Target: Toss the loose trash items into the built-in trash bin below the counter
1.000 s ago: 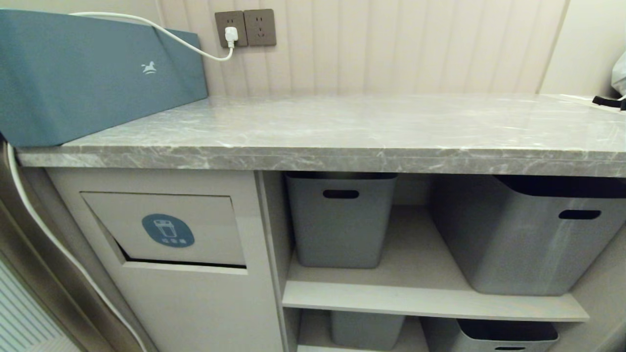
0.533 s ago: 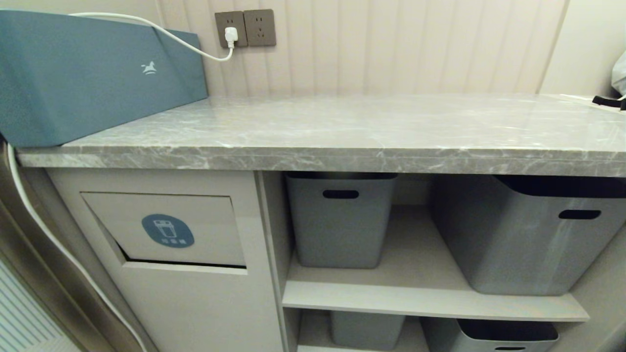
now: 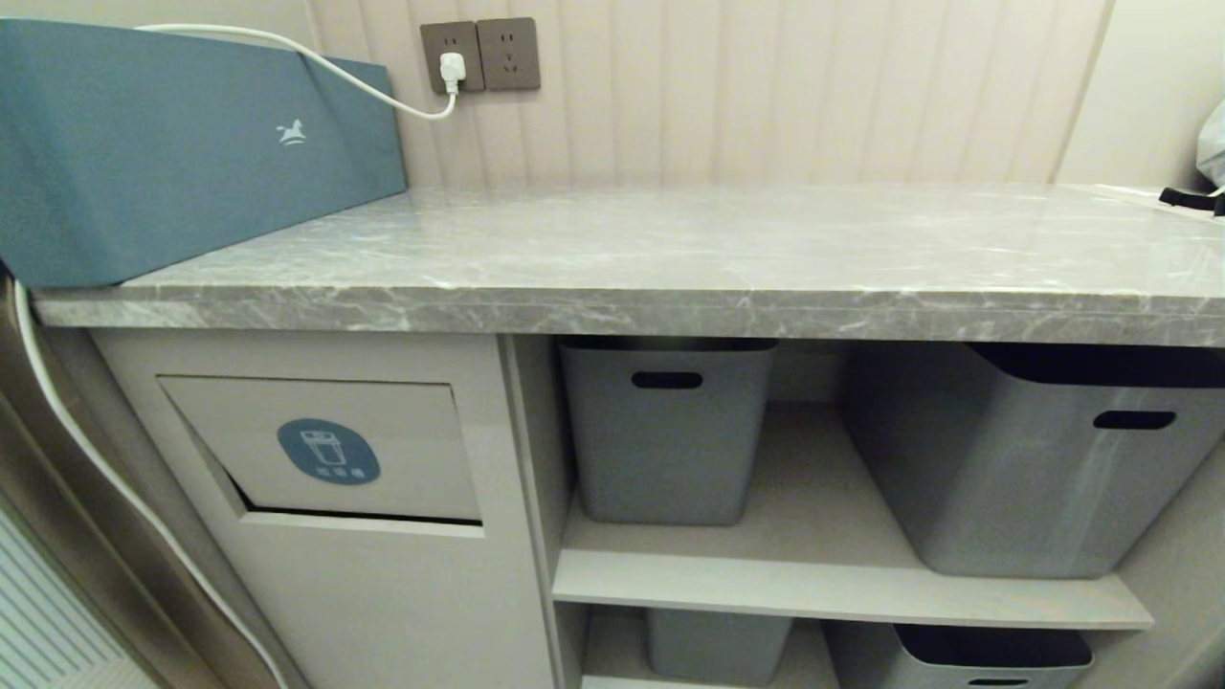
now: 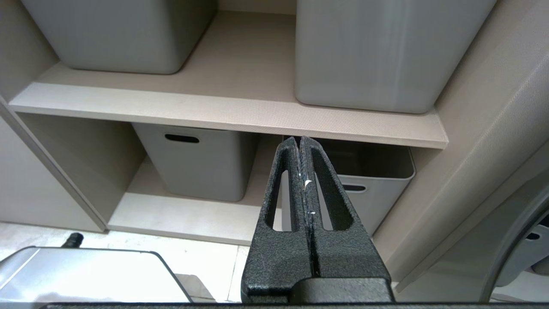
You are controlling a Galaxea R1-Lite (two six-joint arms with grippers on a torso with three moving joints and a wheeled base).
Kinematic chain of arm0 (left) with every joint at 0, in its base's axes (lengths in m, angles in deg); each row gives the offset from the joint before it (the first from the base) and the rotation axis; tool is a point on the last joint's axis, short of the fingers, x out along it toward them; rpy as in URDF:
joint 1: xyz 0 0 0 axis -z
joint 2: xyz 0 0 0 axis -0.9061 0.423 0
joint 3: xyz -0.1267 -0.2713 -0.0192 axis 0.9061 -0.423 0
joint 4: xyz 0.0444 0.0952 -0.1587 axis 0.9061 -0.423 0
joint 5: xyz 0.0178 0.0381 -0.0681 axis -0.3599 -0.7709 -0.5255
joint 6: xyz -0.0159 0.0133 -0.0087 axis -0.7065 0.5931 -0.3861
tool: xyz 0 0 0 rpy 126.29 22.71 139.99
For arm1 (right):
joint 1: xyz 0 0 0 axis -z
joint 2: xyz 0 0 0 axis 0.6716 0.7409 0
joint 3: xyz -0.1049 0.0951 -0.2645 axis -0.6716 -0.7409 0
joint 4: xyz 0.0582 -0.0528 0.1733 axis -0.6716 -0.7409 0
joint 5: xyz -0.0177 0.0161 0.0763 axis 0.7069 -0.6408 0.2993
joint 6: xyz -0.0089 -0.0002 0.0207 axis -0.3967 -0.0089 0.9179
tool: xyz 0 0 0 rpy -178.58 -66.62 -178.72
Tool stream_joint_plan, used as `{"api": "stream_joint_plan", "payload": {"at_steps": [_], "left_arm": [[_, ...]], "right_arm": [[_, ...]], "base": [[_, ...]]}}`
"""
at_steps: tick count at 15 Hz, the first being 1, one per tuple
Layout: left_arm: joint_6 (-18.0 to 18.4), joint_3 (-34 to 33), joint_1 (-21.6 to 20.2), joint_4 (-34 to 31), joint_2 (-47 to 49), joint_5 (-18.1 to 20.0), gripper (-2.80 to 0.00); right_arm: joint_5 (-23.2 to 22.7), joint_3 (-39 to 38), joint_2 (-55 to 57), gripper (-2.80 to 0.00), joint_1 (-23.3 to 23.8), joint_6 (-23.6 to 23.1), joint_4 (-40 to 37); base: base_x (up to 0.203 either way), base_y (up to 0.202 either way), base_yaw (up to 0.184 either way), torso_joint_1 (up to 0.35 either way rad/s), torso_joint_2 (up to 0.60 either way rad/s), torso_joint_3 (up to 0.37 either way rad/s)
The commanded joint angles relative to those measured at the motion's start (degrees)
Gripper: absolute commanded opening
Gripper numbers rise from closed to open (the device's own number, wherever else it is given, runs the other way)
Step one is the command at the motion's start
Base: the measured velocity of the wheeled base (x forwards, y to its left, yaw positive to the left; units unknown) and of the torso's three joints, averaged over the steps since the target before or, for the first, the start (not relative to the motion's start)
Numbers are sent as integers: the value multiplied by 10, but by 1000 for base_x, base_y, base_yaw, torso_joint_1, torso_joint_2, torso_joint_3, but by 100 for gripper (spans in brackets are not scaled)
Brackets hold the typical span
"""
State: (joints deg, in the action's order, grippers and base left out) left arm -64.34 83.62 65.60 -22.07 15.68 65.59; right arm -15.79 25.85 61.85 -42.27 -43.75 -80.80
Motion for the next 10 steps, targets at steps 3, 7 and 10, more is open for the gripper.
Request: {"api": "stream_joint_plan", "payload": {"at_steps": [3,7,10], "left_arm": [[-8,-1,-4,2,-117,-4,-280],[-26,-2,-7,5,-120,-22,-280],[-27,-2,-7,4,-120,-22,-280]], "right_arm": [[0,0,0,-280,0,1,-1],[0,0,0,-280,0,1,-1],[0,0,0,-280,0,6,0]], "base": [[0,0,0,0,0,0],[0,0,0,0,0,0],[0,0,0,0,0,0]]}}
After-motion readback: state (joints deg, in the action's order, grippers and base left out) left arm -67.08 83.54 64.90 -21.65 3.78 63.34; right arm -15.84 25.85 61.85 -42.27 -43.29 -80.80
